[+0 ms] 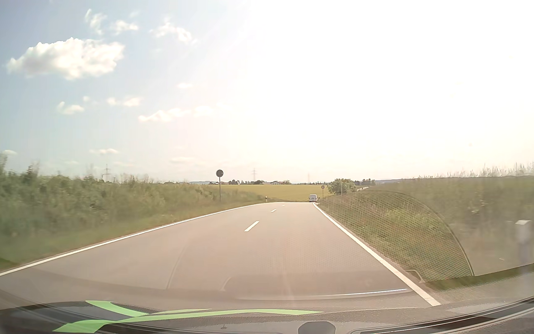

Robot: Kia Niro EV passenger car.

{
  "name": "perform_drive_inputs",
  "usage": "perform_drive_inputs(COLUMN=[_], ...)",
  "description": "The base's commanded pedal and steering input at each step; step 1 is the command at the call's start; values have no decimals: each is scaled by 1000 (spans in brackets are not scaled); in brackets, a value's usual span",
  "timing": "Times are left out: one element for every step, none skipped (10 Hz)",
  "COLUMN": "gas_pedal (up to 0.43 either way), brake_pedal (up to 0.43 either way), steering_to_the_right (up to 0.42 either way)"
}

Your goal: Follow the waypoints while adhering to traffic rules and regulations

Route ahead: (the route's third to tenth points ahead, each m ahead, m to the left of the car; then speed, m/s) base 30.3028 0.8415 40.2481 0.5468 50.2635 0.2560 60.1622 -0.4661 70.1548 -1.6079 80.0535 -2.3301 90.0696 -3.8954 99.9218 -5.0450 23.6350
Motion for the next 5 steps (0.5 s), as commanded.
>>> perform_drive_inputs(gas_pedal=[0,0,0,0,0], brake_pedal=[0,0,0,0,0], steering_to_the_right=[5,5,5,5,5])
